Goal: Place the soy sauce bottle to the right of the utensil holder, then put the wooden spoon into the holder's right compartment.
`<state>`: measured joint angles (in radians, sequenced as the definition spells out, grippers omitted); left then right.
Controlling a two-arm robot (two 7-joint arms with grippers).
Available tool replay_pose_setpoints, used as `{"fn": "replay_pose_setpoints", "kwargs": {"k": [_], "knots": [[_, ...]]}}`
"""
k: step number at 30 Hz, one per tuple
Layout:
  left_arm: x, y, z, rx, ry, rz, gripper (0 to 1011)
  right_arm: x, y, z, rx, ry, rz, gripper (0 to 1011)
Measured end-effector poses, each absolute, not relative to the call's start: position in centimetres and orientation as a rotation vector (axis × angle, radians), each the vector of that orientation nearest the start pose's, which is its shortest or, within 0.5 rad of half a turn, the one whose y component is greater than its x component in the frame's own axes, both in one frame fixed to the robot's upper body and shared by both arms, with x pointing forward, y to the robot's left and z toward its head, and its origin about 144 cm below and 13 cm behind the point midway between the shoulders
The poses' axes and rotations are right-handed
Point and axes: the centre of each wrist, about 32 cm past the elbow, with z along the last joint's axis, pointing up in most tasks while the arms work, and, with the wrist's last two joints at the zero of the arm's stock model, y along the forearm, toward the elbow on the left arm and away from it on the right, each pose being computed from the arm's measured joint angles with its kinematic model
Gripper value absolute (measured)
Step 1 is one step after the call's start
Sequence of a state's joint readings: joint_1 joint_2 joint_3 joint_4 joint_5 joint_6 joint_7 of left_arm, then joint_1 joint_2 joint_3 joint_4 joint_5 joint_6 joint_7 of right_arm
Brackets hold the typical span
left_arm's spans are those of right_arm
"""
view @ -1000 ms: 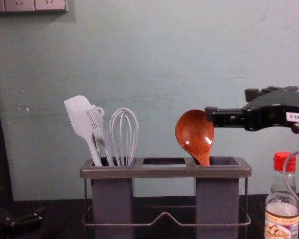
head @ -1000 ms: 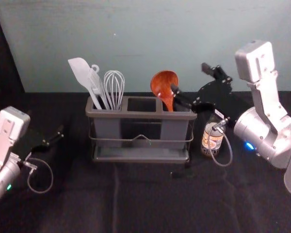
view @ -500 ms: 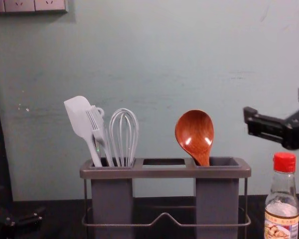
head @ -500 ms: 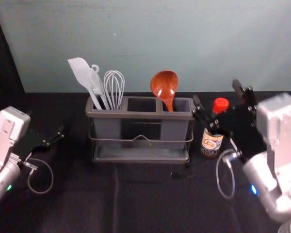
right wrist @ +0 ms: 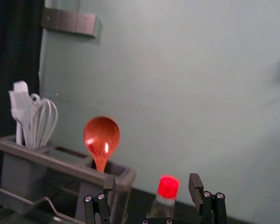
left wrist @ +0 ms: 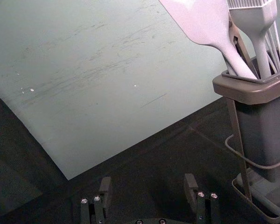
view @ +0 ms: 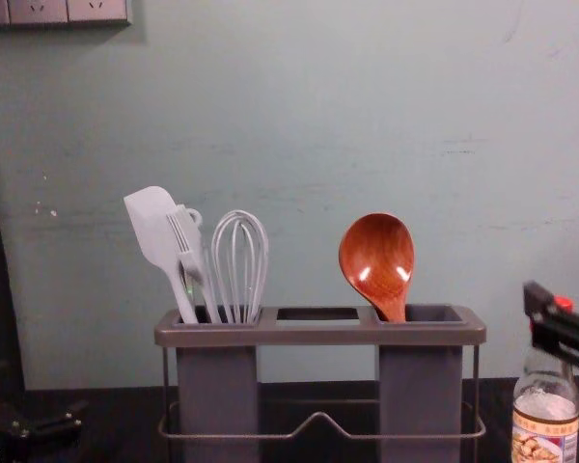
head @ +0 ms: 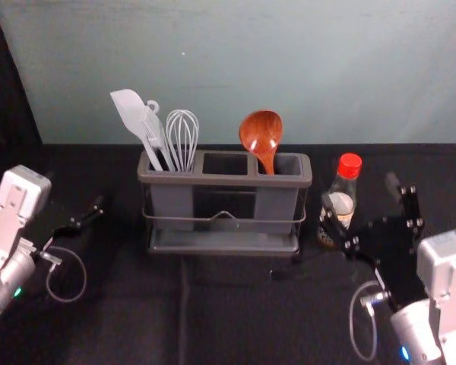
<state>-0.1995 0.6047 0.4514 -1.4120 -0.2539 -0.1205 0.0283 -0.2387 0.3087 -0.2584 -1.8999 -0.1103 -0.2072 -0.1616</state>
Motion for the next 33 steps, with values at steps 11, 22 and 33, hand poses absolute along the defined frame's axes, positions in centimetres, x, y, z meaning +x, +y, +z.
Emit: {"fn": "replay_pose_setpoints", "kwargs": {"k": [11, 22, 33], "knots": [[48.9, 31.0, 114.0, 0.304, -0.285, 1.248, 1011, 37.7, -22.0, 114.0, -0.015, -0.205, -1.401, 1002], [48.9, 31.0, 114.0, 0.304, -0.285, 1.248, 1012, 38.5, -22.6, 113.0, -0.049, -0.085, -1.402, 1002], [48.9, 31.0, 114.0, 0.304, -0.285, 1.248, 1011, 38.6, -22.6, 112.9, -0.05, -0.072, -1.388, 1002]]}}
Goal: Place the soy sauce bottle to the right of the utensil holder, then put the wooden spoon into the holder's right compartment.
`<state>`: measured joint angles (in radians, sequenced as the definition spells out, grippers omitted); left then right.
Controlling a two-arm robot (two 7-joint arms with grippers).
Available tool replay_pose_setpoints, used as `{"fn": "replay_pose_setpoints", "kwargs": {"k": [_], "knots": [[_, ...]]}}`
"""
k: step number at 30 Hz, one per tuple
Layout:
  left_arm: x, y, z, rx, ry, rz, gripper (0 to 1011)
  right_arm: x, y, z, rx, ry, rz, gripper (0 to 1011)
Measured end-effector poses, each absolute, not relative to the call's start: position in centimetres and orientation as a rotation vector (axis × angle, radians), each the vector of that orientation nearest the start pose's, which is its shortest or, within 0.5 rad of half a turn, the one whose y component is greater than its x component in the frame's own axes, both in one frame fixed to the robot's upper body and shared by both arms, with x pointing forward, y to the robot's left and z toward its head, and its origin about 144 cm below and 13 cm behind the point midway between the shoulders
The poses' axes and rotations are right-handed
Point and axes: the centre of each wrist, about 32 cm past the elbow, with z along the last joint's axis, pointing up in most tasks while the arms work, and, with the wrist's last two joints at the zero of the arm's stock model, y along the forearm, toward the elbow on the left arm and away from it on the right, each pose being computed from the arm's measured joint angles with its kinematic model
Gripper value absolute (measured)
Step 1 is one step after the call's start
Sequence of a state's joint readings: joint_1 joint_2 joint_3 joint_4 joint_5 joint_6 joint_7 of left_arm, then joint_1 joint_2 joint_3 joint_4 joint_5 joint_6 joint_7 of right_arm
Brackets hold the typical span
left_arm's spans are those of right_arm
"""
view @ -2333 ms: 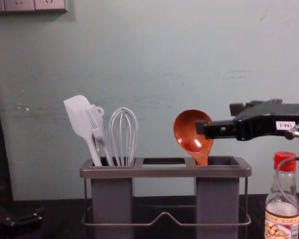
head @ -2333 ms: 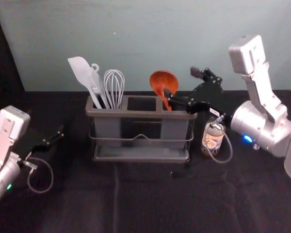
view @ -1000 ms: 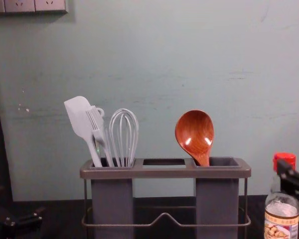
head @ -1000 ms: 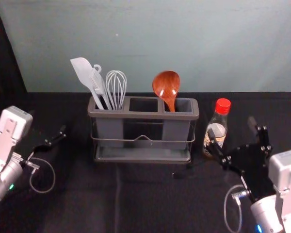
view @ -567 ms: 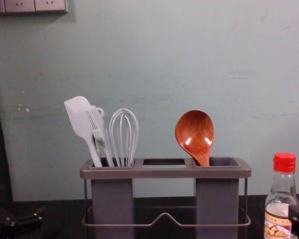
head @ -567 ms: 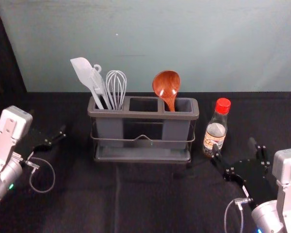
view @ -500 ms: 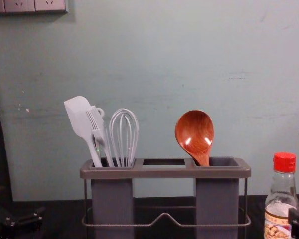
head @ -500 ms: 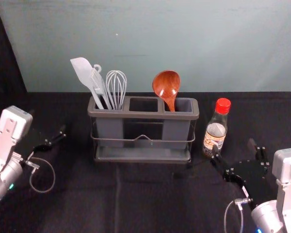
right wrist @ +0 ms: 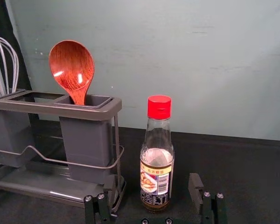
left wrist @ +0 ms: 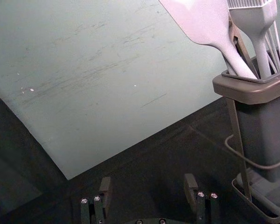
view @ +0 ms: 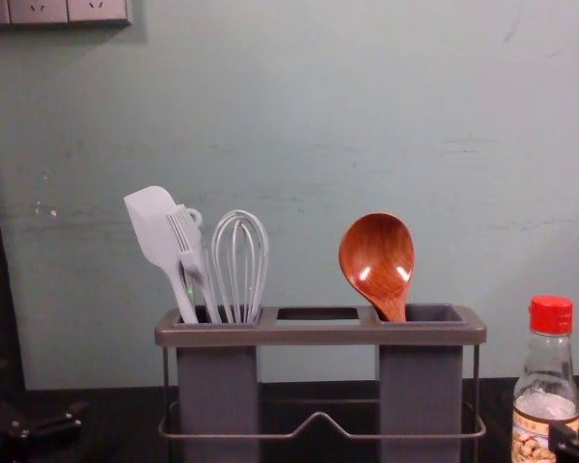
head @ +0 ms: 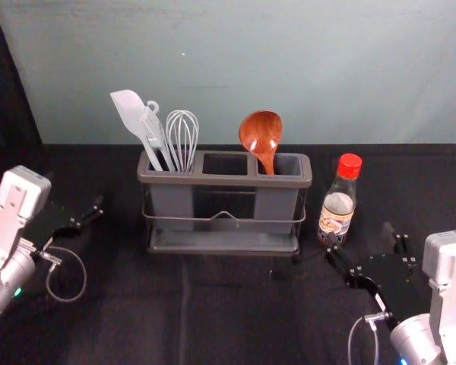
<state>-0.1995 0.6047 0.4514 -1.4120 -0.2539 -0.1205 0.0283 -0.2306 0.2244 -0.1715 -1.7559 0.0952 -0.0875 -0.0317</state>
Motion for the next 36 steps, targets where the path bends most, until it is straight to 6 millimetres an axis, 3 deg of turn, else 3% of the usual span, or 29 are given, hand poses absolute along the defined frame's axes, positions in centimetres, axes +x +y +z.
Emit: {"fn": "replay_pose_setpoints", "kwargs": {"k": [36], "knots": [[48.86, 30.97, 113.98, 0.304, -0.285, 1.248, 1011, 38.58, -22.6, 113.03, -0.05, -0.081, -1.393, 1002]]}}
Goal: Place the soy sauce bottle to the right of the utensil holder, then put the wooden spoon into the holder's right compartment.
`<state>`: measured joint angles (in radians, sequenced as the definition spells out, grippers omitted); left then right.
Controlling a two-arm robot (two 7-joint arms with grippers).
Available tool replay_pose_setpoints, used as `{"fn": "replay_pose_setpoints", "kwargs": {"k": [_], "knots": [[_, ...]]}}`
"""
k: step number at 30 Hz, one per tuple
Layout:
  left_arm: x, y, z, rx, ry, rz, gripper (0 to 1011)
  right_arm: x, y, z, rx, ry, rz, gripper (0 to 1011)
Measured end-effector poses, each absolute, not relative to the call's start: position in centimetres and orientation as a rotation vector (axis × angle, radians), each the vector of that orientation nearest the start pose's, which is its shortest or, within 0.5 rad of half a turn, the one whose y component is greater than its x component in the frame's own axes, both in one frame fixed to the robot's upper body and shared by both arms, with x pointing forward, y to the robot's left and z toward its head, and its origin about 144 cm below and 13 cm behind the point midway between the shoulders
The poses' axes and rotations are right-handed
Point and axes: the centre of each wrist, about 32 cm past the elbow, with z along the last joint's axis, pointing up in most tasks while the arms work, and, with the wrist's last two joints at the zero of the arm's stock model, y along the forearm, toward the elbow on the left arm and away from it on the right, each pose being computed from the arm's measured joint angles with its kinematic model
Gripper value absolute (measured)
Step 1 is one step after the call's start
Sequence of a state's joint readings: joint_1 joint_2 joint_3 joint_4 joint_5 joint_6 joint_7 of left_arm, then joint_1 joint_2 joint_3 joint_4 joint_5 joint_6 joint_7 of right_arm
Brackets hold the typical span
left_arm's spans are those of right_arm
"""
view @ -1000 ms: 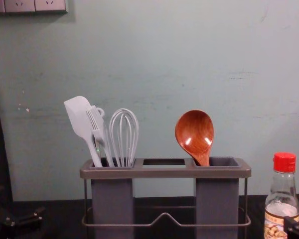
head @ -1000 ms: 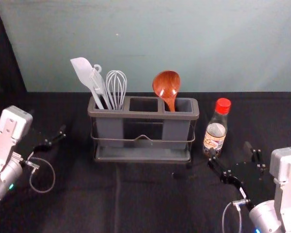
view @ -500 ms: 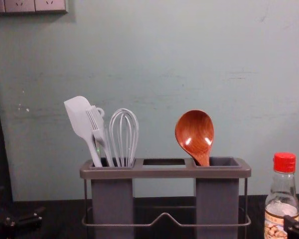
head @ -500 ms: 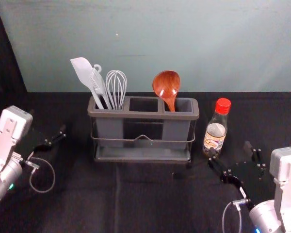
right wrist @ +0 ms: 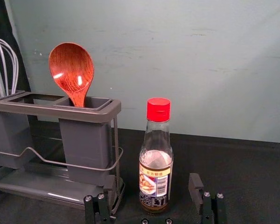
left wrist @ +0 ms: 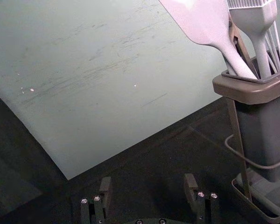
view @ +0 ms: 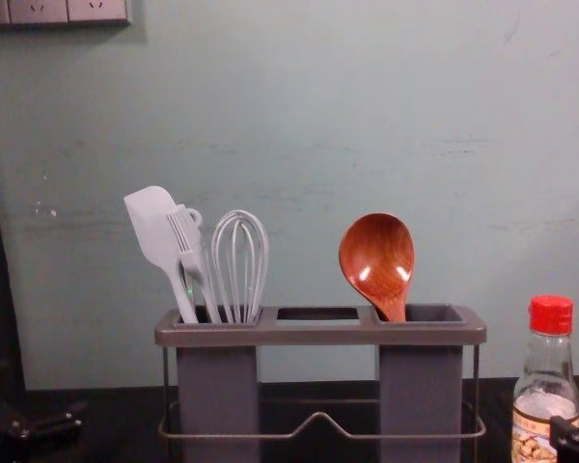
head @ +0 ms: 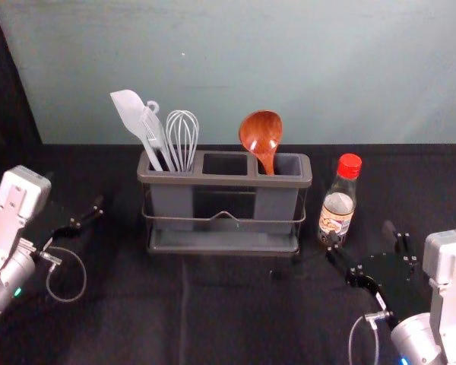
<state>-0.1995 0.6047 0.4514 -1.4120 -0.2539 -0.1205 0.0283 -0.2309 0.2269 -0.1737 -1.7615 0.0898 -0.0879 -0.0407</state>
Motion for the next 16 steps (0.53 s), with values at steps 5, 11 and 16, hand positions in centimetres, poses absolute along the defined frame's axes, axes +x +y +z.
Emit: {"fn": "replay_pose_setpoints", "kwargs": {"k": [5, 11, 16], "knots": [[48.86, 30.97, 113.98, 0.305, -0.285, 1.248, 1011, 38.58, -22.6, 113.04, -0.05, -0.081, -1.393, 1002], [48.86, 30.97, 113.98, 0.304, -0.285, 1.248, 1012, 38.58, -22.6, 113.04, -0.05, -0.081, -1.393, 1002], [48.86, 30.97, 113.98, 0.304, -0.285, 1.248, 1011, 38.58, -22.6, 113.03, -0.05, -0.081, -1.393, 1002]]}}
